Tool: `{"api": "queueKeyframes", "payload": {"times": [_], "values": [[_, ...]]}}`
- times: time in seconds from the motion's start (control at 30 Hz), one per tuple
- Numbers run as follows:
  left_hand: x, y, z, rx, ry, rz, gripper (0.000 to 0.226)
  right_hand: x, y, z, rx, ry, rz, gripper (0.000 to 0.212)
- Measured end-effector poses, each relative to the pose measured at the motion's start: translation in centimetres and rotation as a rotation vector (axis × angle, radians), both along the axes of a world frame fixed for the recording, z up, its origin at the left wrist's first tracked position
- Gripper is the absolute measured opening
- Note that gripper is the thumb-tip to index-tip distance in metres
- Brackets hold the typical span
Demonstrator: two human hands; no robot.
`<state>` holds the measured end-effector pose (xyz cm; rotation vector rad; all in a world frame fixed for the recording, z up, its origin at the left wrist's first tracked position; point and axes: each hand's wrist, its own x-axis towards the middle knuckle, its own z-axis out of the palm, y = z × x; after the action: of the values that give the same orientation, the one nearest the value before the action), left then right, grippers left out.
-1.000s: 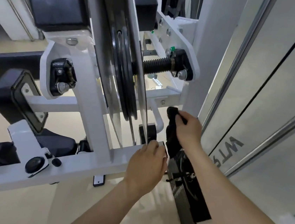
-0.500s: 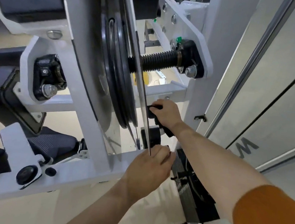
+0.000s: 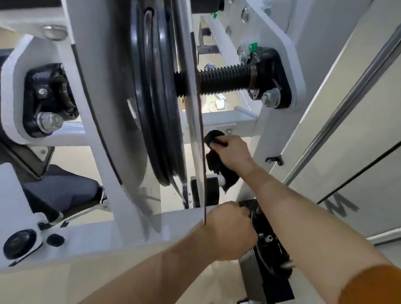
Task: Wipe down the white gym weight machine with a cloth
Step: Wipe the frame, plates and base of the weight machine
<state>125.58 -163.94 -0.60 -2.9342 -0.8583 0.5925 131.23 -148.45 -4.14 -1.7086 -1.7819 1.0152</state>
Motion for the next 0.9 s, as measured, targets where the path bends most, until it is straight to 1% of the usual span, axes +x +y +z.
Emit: {"api": "queueKeyframes", "payload": {"times": [0.07,0.13,0.27,0.33,0.37,0.43,0.5,0.57,0.63,0.77,0.83,0.9], "values": [[-0.2,0.2,0.0,-0.014,-0.023,0.018,0.027,-0.8,2.2,0.1,0.012,-0.016,-0.025,0.03],[-0.4,0.4,-0.1,-0.028,-0.031,0.014,0.022,-1.3,2.6,0.3,-0.007,-0.04,0.021,0.031],[-0.3,0.4,-0.3,0.019,-0.022,0.029,0.018,0.7,-2.3,-0.1,-0.009,-0.188,0.197,0.029],[-0.2,0.5,-0.6,-0.009,-0.033,0.032,0.019,1.3,-3.3,-0.1,-0.015,-0.217,0.249,0.02],[-0.2,0.6,-0.4,-0.004,-0.024,0.039,0.018,1.1,-2.7,0.0,-0.012,-0.222,0.258,0.018],[-0.3,0.6,-0.1,0.031,0.028,0.058,0.017,-0.3,-0.2,0.0,-0.018,-0.26,0.244,0.023],[-0.3,0.5,-0.5,0.044,0.004,0.09,0.017,-2.1,2.9,-0.3,0.001,-0.349,0.196,0.028],[-0.3,0.5,-0.8,0.06,-0.021,0.105,0.015,-3.6,5.1,-0.5,0.031,-0.393,0.157,0.029],[-0.5,0.6,-0.8,0.06,-0.027,0.11,0.014,-3.9,5.5,-0.3,0.049,-0.384,0.153,0.028],[-0.3,0.4,-0.6,0.084,-0.081,0.129,0.014,-1.0,0.5,0.0,-0.026,-0.18,0.152,0.029],[-0.3,0.5,-0.8,0.055,-0.129,0.127,0.013,0.3,-2.5,-0.2,-0.065,-0.166,0.187,0.031],[-0.2,0.5,-0.7,0.047,-0.149,0.137,0.009,0.8,-3.7,-0.4,-0.096,-0.145,0.181,0.028]]}}
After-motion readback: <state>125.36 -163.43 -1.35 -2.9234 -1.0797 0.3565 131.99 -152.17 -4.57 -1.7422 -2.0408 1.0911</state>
